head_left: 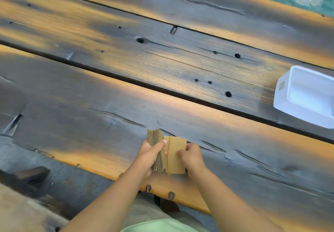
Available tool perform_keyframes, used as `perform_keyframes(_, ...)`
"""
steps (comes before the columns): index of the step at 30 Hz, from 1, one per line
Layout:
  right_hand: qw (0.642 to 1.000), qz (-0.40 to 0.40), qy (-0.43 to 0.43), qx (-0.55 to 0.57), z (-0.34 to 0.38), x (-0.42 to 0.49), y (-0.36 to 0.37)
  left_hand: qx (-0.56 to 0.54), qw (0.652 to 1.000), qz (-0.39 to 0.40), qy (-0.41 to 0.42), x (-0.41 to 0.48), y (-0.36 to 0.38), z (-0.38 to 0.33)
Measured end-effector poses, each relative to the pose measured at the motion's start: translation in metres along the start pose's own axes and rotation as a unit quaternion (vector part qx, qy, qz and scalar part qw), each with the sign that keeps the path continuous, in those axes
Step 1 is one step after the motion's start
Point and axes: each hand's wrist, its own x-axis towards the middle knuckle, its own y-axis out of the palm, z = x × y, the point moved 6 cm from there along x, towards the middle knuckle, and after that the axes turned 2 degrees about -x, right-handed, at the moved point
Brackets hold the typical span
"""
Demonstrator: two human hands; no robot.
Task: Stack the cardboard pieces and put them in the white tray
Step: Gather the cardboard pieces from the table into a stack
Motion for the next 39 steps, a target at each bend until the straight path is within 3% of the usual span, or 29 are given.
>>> perform_keyframes(8, 0.999, 0.018, -0.038, -0.032, 0.005, -0.004, 0.006, -0.019, 1.000, 0.002, 0.005, -0.008, -0.004, -0.003)
perform_keyframes(13, 0.998, 0.019, -0.047, 0.046, 0.013, -0.011, -0.016, -0.021, 0.999, 0.043, 0.017, -0.019, -0.001, -0.026)
perform_keyframes(20, 0.975, 0.059, -0.091, 0.196, 0.050, -0.050, -0.051, 0.042, 0.988, 0.140, 0.040, -0.036, 0.011, -0.078)
perform_keyframes(28, 0.931, 0.079, -0.170, 0.314, 0.088, -0.105, -0.036, 0.042, 0.957, 0.285, 0.023, -0.063, 0.032, -0.118)
perform_keyframes(33, 0.933, 0.030, -0.196, 0.300, 0.095, -0.124, -0.026, 0.052, 0.937, 0.346, 0.012, -0.073, 0.031, -0.126)
perform_keyframes(39, 0.964, -0.023, -0.182, 0.190, 0.099, -0.134, -0.004, 0.053, 0.926, 0.373, -0.029, -0.078, 0.005, -0.130)
